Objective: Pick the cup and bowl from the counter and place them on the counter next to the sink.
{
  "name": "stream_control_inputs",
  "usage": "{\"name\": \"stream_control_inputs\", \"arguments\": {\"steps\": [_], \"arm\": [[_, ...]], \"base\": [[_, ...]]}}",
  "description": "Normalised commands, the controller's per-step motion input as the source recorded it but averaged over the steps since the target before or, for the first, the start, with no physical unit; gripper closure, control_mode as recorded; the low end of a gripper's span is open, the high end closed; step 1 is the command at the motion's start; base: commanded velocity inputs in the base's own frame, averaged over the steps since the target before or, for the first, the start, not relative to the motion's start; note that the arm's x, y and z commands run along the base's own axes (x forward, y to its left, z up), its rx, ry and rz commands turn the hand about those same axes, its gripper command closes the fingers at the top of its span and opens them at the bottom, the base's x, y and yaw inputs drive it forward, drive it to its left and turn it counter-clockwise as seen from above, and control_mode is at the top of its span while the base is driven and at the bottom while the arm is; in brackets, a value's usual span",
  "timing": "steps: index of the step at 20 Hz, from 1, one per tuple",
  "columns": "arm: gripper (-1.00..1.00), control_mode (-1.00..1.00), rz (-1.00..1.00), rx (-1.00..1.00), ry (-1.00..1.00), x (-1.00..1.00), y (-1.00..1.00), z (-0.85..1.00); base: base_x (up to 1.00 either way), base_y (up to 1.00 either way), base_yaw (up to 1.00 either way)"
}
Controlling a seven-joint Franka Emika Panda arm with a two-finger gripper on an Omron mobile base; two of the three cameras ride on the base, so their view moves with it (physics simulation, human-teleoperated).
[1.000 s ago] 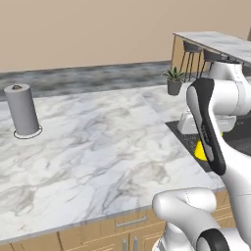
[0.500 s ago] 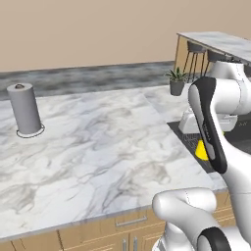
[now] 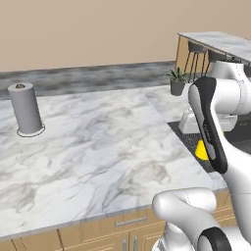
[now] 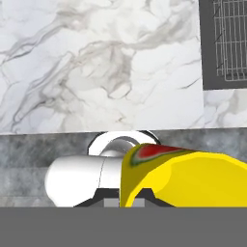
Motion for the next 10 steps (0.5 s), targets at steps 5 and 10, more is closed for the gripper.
{"name": "stream_control_inputs", "arguments": {"steps": [5, 10], "arm": [[1.0, -1.0, 0.0, 0.0, 0.0, 0.0, 0.0, 0.0], [1.0, -1.0, 0.0, 0.01, -0.03, 0.0, 0.0, -0.07]], "base": [[0.0, 0.0, 0.0], [0.0, 0.0, 0.0]]}}
